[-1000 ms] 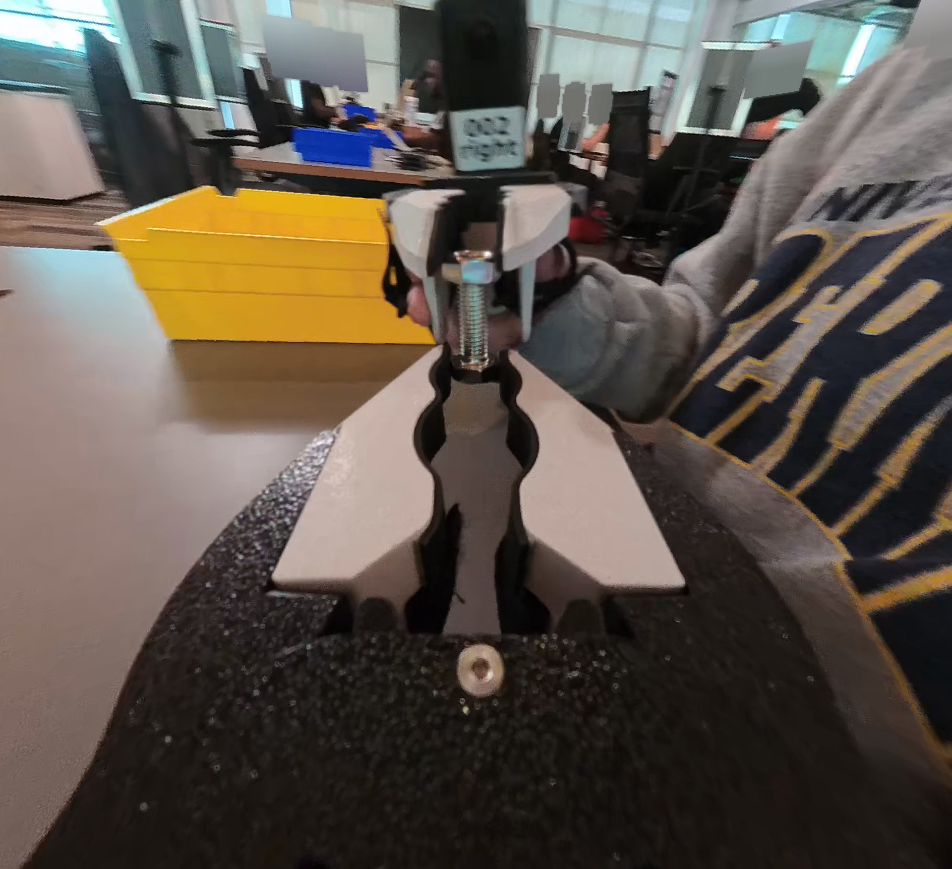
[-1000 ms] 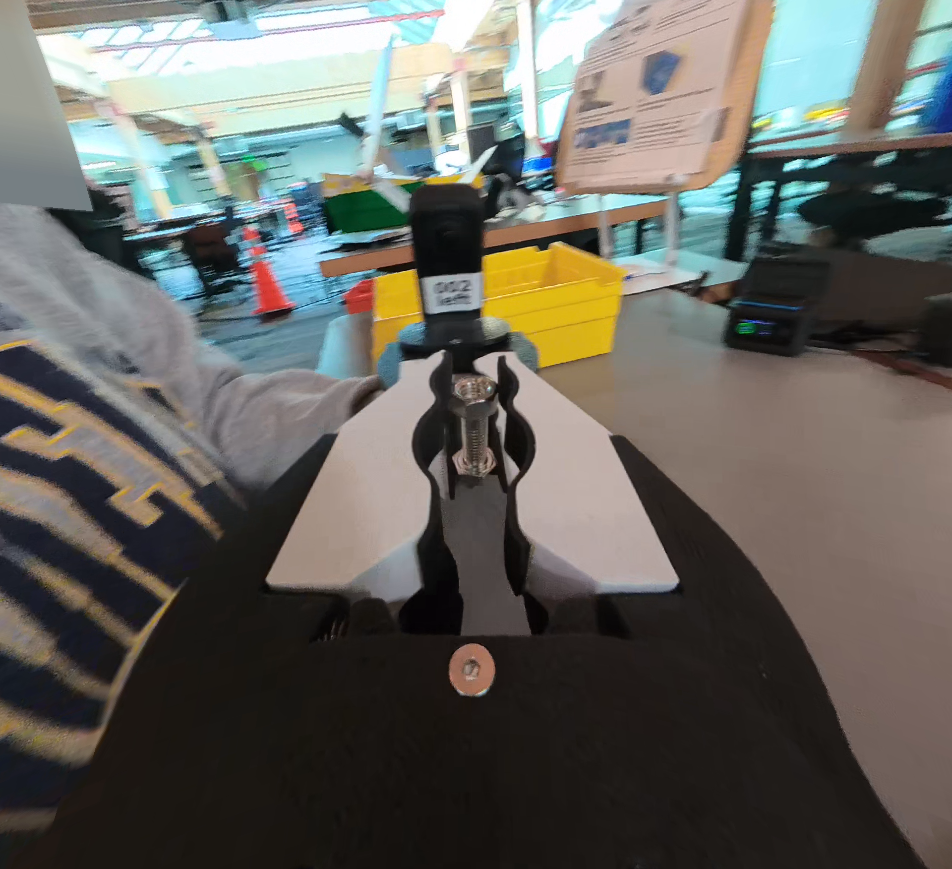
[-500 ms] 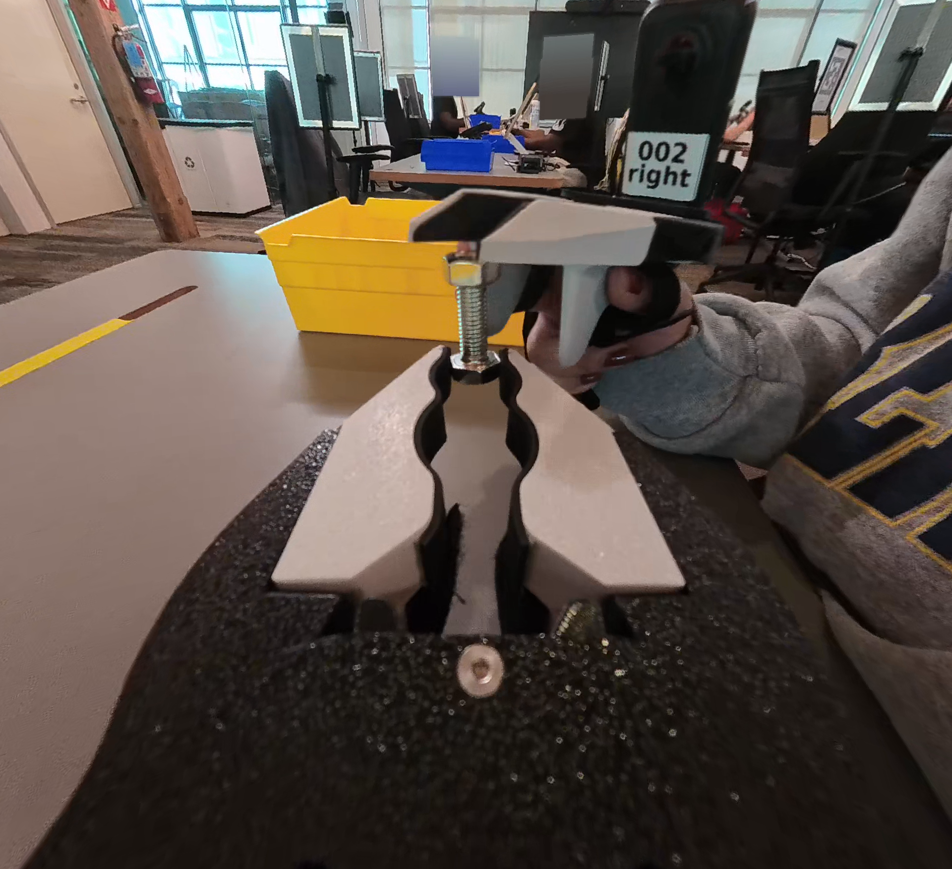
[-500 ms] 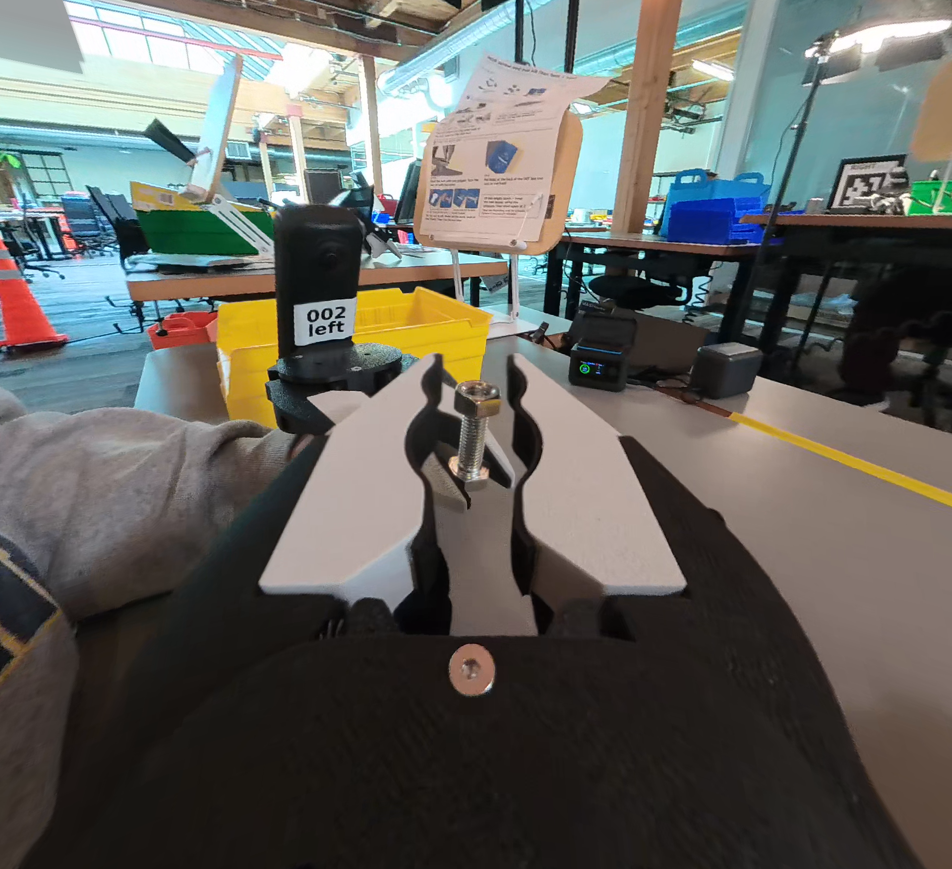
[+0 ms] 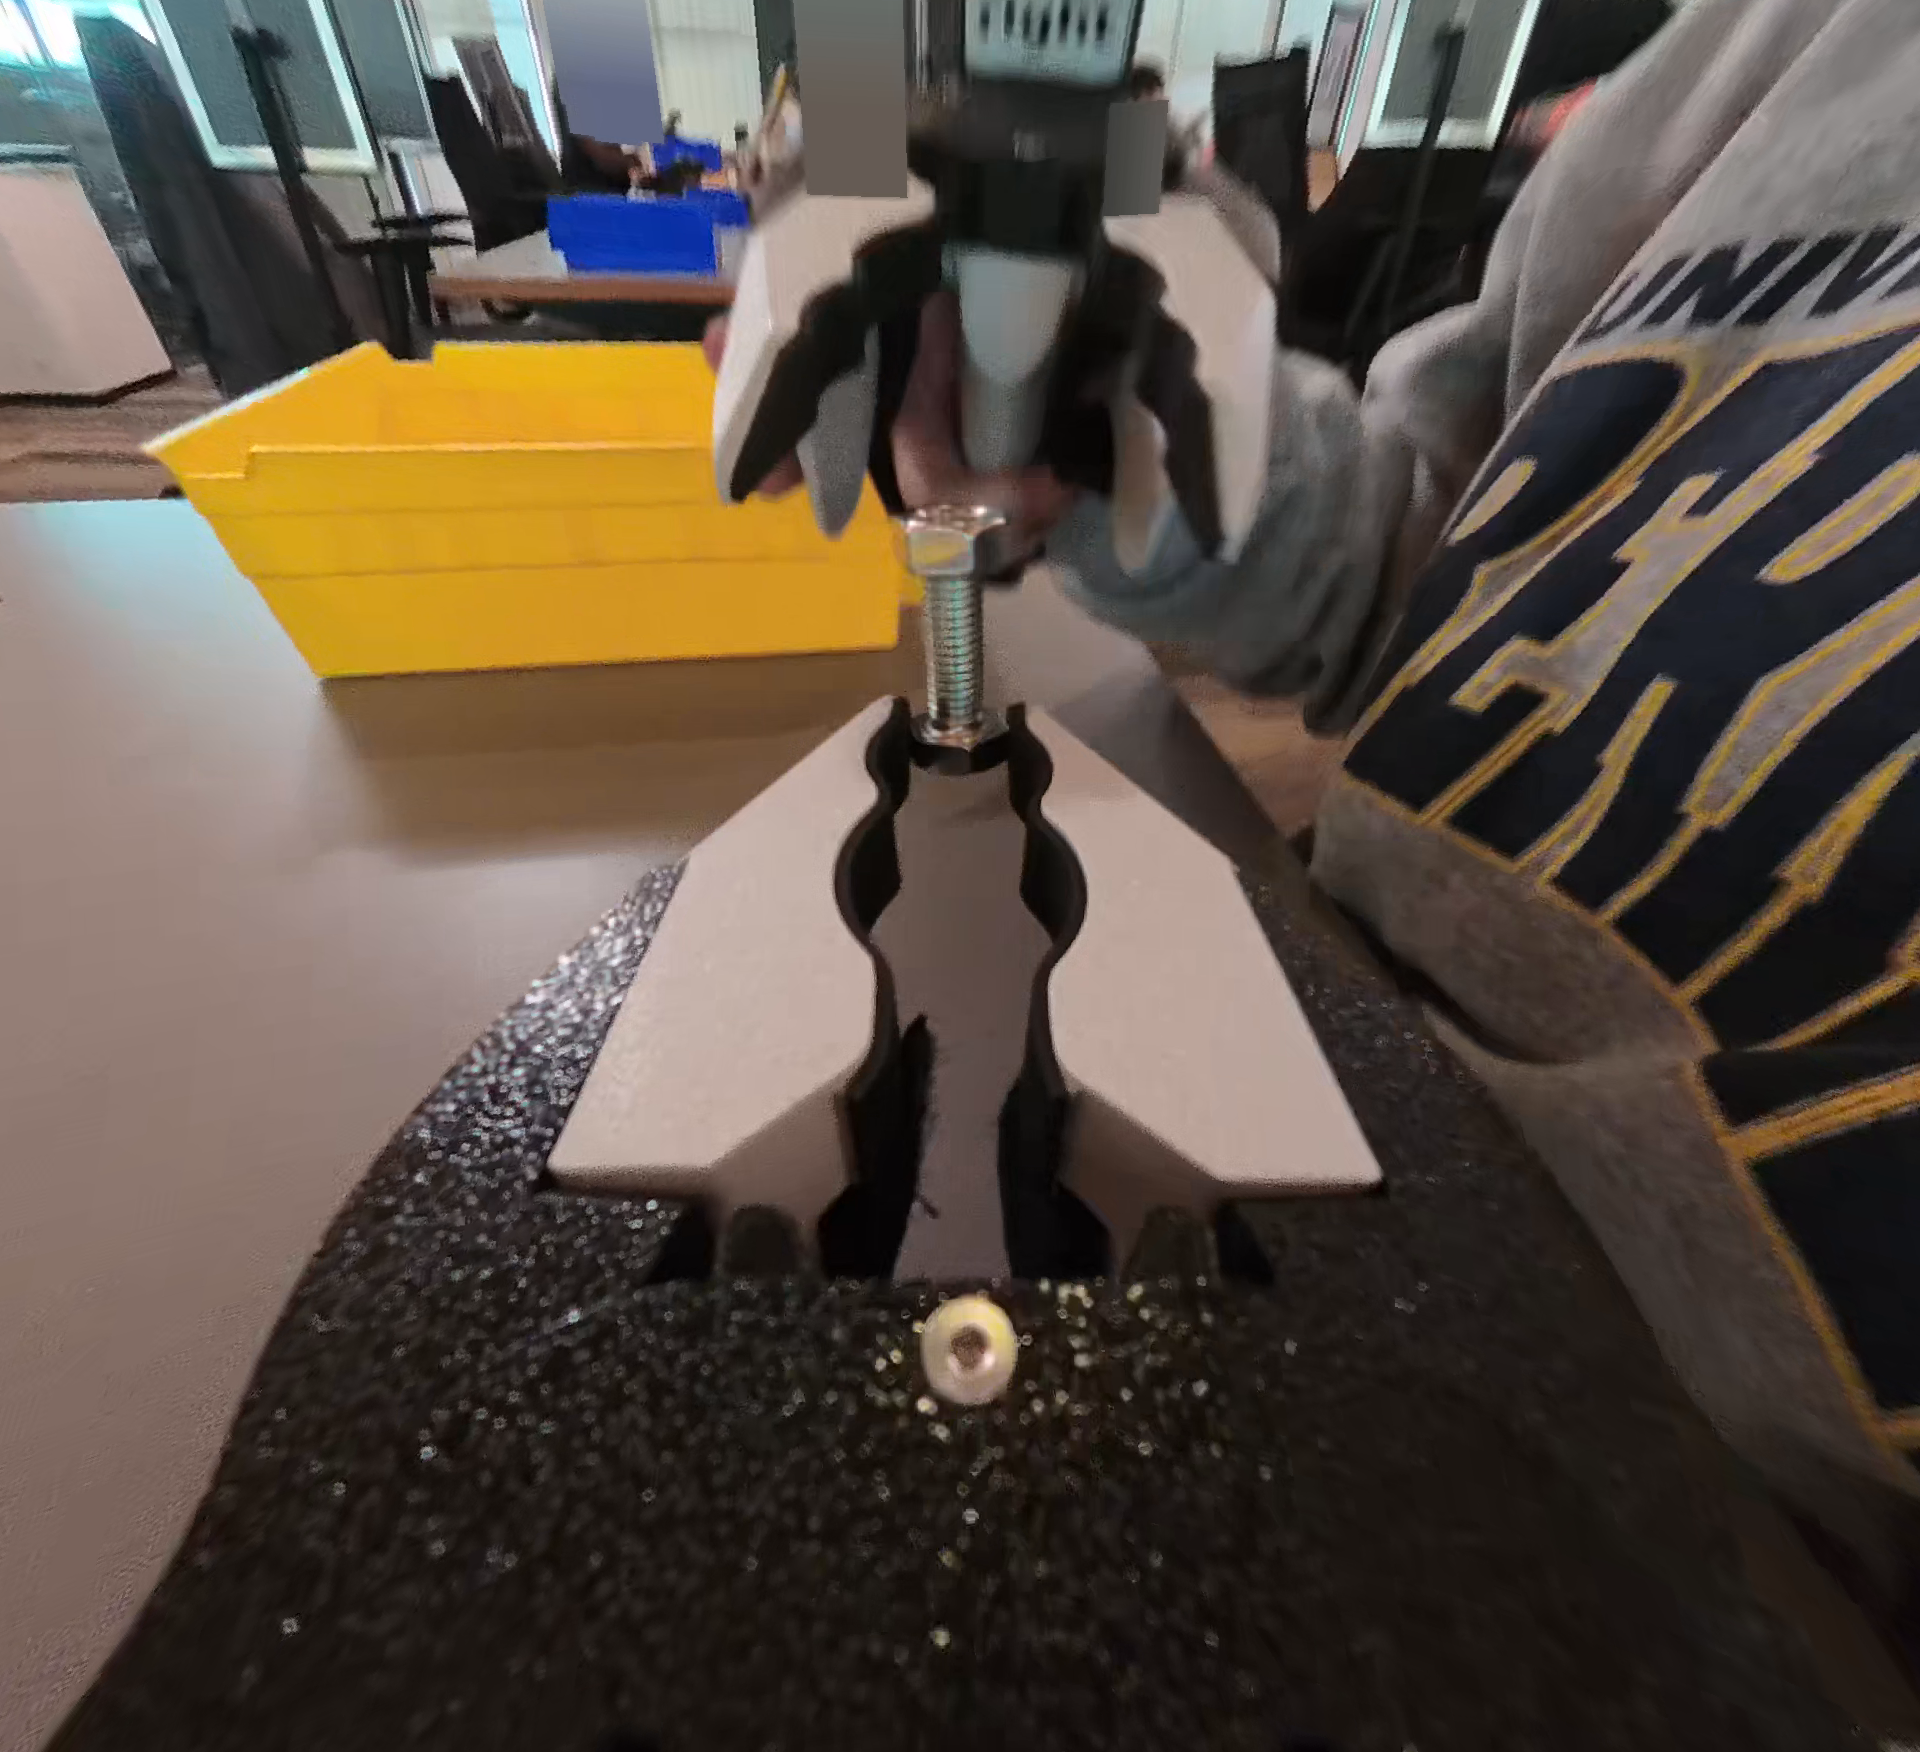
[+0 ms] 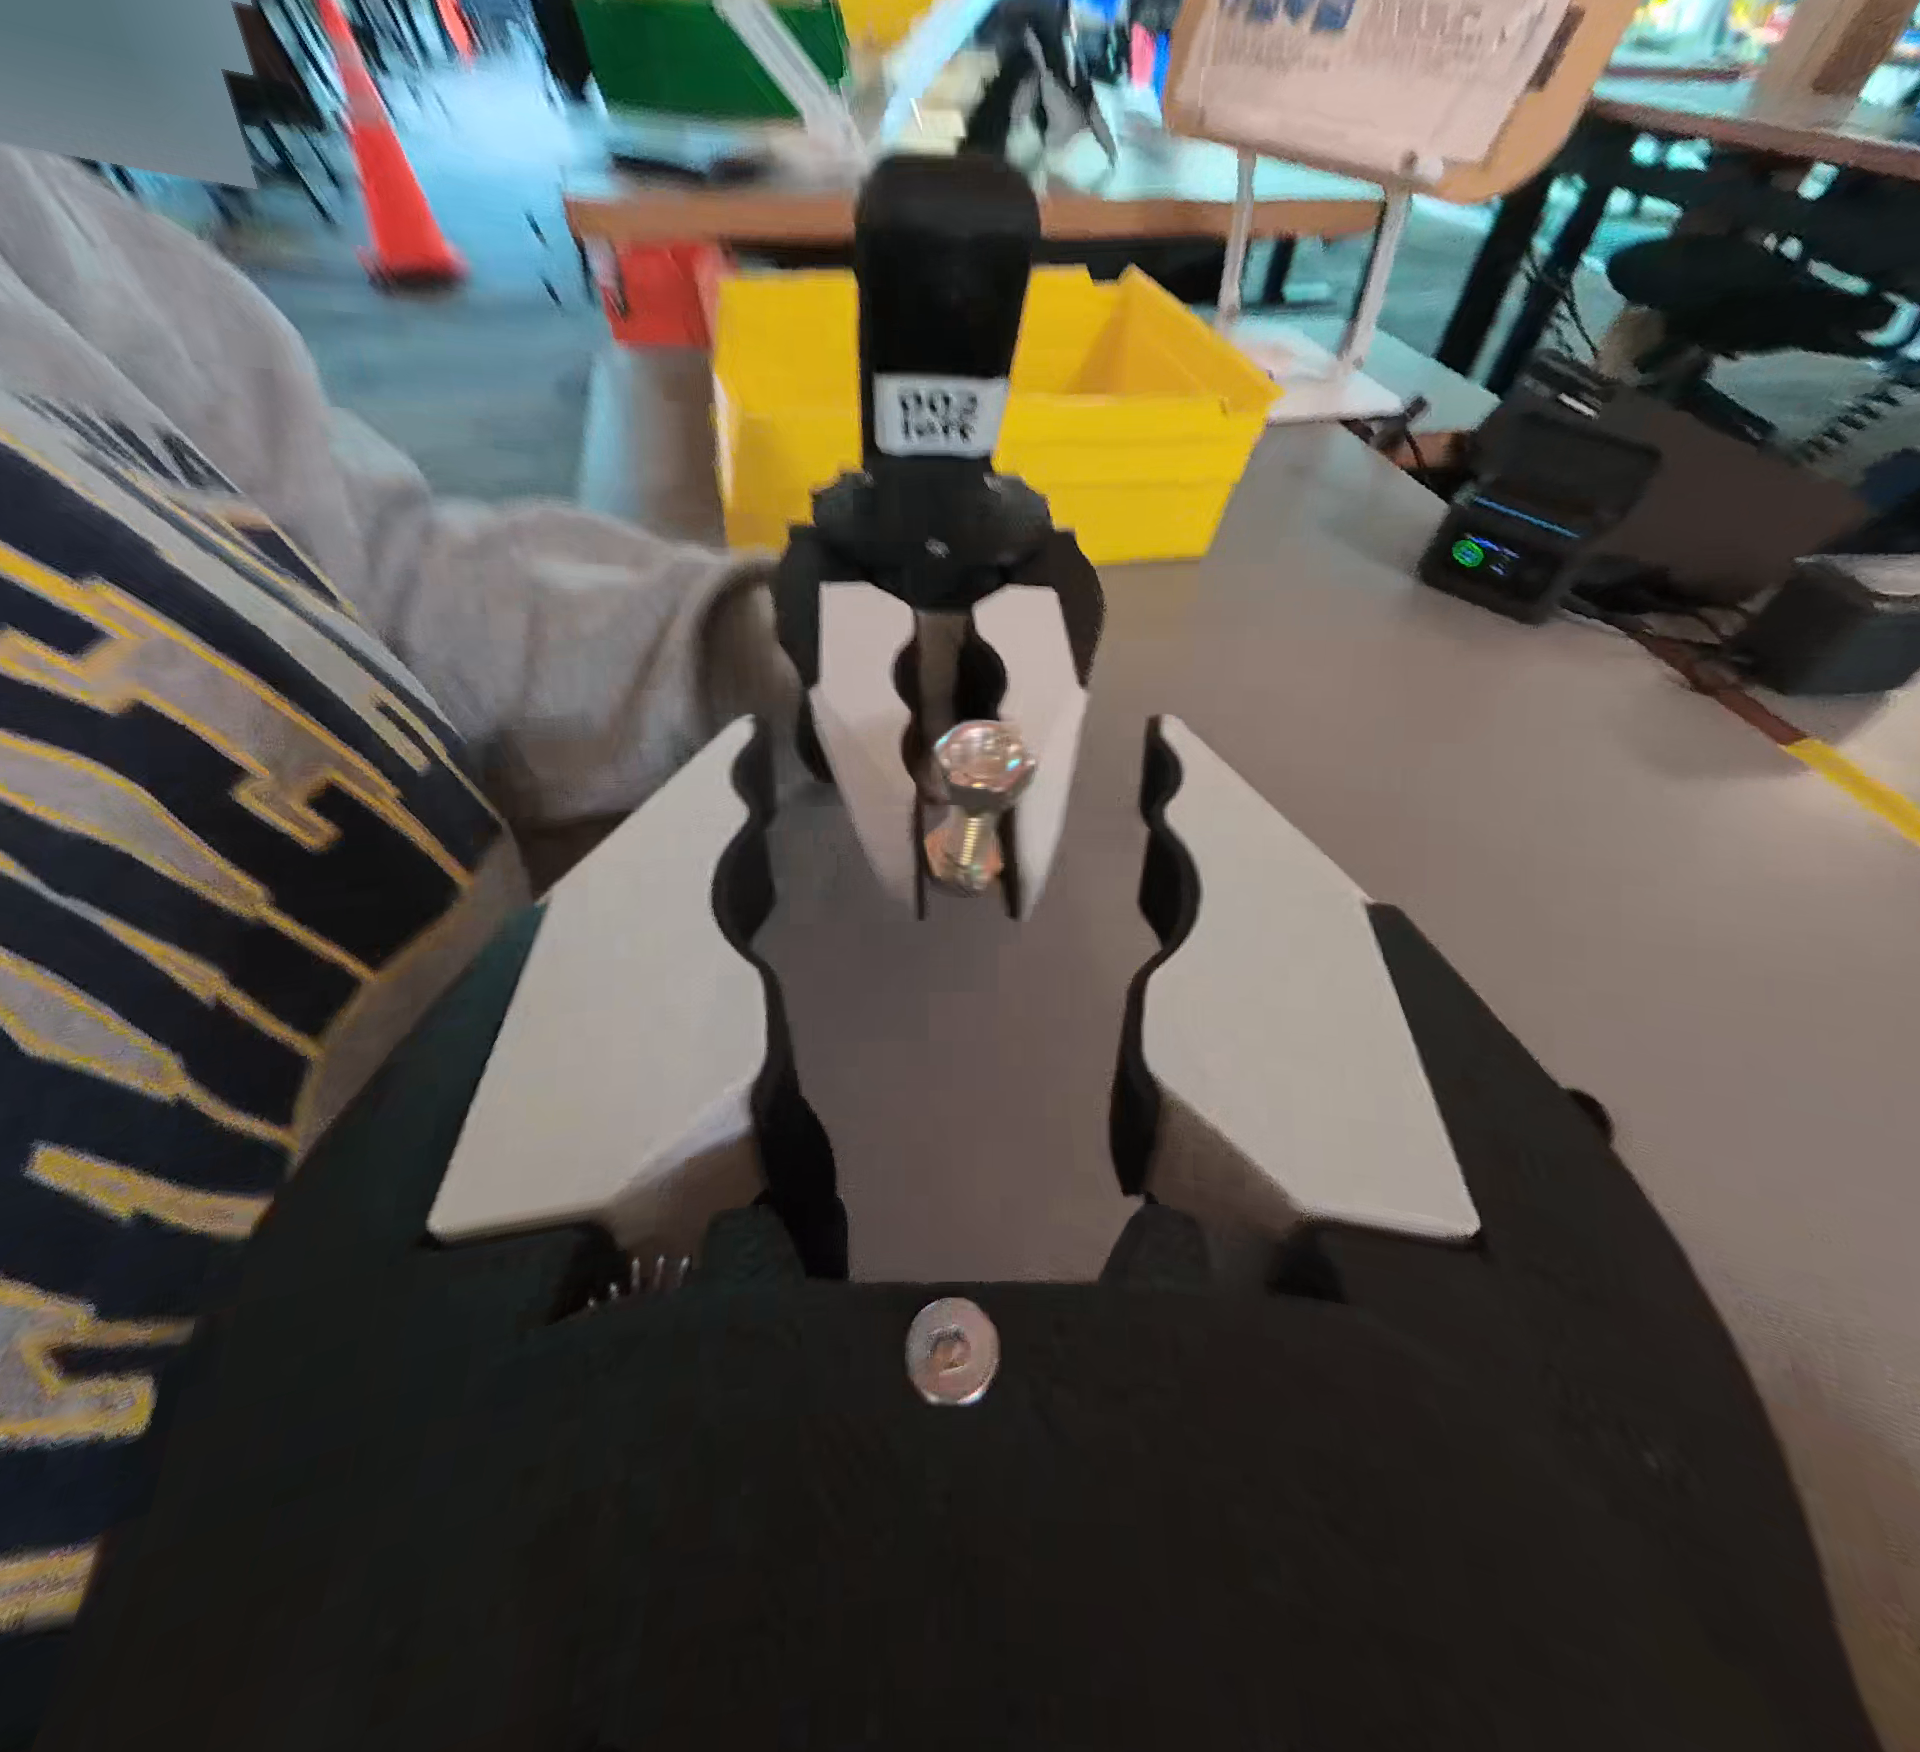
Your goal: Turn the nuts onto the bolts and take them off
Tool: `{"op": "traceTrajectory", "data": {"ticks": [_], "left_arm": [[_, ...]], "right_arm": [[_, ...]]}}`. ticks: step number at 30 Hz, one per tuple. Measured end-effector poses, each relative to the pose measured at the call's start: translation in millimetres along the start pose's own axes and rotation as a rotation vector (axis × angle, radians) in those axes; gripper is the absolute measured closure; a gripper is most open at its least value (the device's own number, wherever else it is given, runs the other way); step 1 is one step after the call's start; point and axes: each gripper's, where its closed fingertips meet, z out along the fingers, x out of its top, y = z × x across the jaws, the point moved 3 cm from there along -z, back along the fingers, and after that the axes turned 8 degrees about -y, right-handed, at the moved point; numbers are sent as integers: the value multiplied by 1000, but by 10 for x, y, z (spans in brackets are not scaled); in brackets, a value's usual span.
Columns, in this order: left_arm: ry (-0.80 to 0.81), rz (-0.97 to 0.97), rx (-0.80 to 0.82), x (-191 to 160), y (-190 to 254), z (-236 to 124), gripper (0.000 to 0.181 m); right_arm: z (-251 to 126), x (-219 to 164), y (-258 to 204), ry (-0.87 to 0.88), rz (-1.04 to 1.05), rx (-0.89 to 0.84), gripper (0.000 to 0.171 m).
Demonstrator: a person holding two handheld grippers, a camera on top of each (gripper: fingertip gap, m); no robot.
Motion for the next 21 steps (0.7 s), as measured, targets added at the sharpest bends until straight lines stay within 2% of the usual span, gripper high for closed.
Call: {"op": "traceTrajectory", "data": {"ticks": [3,9,15,18,21], "left_arm": [[97,-46,-14,92,-14,-35,164],[188,-135,24,130,-174,-176,165],[117,-97,27,75,-126,-59,165],[162,-110,58,122,-188,-176,165],[133,-112,64,85,-194,-117,166]], "right_arm": [[76,45,-88,161,92,70,88],[49,43,-51,280,158,49,88],[212,66,-117,251,134,65,80],[93,0,-44,256,171,63,90],[110,-2,2,272,192,47,91]]}}
